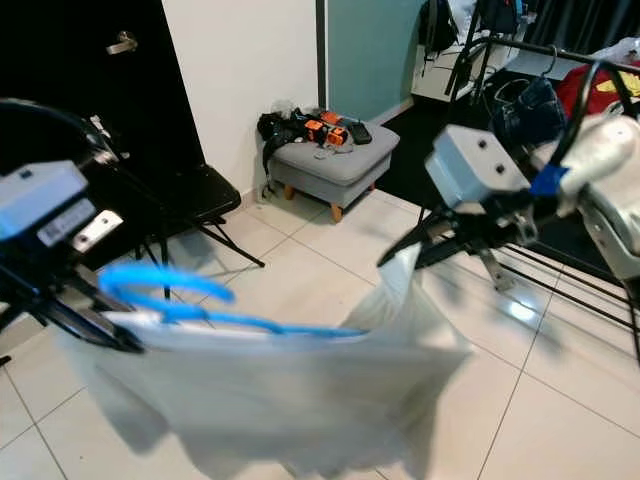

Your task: Hang hanger

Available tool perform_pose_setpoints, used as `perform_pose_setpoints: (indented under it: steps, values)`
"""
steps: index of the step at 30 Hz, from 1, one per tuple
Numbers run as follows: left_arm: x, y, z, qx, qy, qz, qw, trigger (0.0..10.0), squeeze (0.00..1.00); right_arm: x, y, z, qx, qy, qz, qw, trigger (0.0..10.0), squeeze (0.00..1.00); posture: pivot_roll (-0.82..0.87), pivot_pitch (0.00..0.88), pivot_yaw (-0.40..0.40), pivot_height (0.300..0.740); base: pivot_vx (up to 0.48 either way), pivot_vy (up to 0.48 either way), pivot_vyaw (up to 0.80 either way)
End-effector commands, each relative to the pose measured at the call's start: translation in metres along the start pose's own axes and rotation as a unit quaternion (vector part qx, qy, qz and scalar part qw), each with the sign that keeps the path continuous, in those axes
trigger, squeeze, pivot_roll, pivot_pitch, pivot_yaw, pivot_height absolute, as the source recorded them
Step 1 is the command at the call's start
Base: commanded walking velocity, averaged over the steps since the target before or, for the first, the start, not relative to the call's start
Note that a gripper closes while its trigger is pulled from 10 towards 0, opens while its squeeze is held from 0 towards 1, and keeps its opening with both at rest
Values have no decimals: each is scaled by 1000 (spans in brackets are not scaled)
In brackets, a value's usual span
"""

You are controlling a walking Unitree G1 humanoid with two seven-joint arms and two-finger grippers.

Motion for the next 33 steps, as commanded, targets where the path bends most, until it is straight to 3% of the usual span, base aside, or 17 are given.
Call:
perform_pose_setpoints:
  steps: [1, 3, 9, 11, 14, 18, 19, 21, 22, 24, 25, 26, 28, 29, 31, 32, 33]
  values:
    - [-6, 7, 0, -19, -19, -19, 999, 10000, 0, 0, 7, -5, 16, -1, -3, 1000, 0, 0, -57, 0, -16, 740, 0, 0, 0]
    - [-9, 2, 5, -32, -16, -9, 999, 10000, 0, -2, 22, -17, 34, -4, -32, 999, 0, 0, -50, 0, -19, 740, 0, 0, 0]
    - [-9, -17, 13, -40, 6, 19, 999, 10000, 0, -2, 43, -20, 49, 4, -79, 996, 0, 0, -46, 0, -23, 740, 0, 0, 0]
    - [-7, -21, 17, -44, 19, 22, 999, 10000, 0, -4, 42, -21, 48, 6, -79, 996, 0, 0, -47, 0, -21, 740, 0, 0, 0]
    - [-8, -18, 25, -53, 51, 11, 997, 10000, 0, -18, 19, -32, 22, 2, -47, 999, 0, 0, -44, 0, -23, 740, 0, 0, 0]
    - [-9, -16, 27, -54, 55, 9, 997, 10000, 0, -21, 13, -34, 16, 2, -39, 999, 0, 0, -44, 0, -23, 740, 0, 0, 0]
    - [-8, -16, 30, -57, 69, 10, 996, 10000, 0, -28, -3, -35, -3, -1, -17, 1000, 10000, 0, -44, 0, -19, 740, 0, 0, 0]
    - [-8, -16, 30, -57, 69, 10, 996, 10000, 0, -28, -3, -35, -3, -1, -17, 1000, 10000, 0, -44, 0, -19, 740, 0, 0, 0]
    - [-6, -15, 33, -58, 82, 7, 995, 10000, 0, -36, -24, -42, -32, -31, 9, 999, 10000, 0, -45, 0, -17, 740, 0, 0, 0]
    - [-6, -15, 33, -58, 82, 7, 995, 10000, 0, -36, -24, -42, -32, -31, 9, 999, 10000, 0, -45, 0, -17, 740, 0, 0, 0]
    - [-5, -12, 34, -60, 90, -4, 994, 10000, 0, -42, -49, -58, -73, -95, 34, 992, 10000, 231, -46, 0, -17, 740, 0, 0, 0]
    - [-5, -4, 31, -59, 87, -27, 994, 10000, 0, -42, -73, -75, -124, -165, 54, 977, 10000, 1000, -51, 0, -17, 740, 0, 0, 0]
    - [-5, -4, 31, -59, 87, -27, 994, 10000, 0, -42, -73, -75, -124, -165, 54, 977, 10000, 1000, -51, 0, -17, 740, 0, 0, 0]
    - [-7, 4, 29, -59, 82, -55, 993, 10000, 0, -40, -95, -83, -171, -216, 70, 959, 10000, 1000, -54, 0, -13, 740, 0, 0, 0]
    - [-7, 4, 29, -59, 82, -55, 993, 10000, 0, -40, -95, -83, -171, -216, 70, 959, 10000, 1000, -54, 0, -13, 740, 0, 0, 0]
    - [-8, 13, 28, -60, 79, -82, 992, 10000, 0, -42, -119, -78, -210, -231, 93, 945, 10000, 1000, -53, 0, -16, 740, 0, 0, 0]
    - [-9, 18, 28, -60, 80, -100, 990, 10000, 0, -47, -137, -66, -239, -218, 104, 940, 10000, 1000, -53, 0, -18, 740, 0, 0, 0]
Point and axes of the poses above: a point about 5 cm out from each wrist's last joint towards the gripper, its own x axis pointing back from the gripper into the wrist, its own y axis along the axis of the wrist's last joint, z = x × y, the point moved 6 cm from there along -x, pointing out of the wrist towards the gripper, and after that the axes turned 12 degrees about -x, right-handed, at the moved point
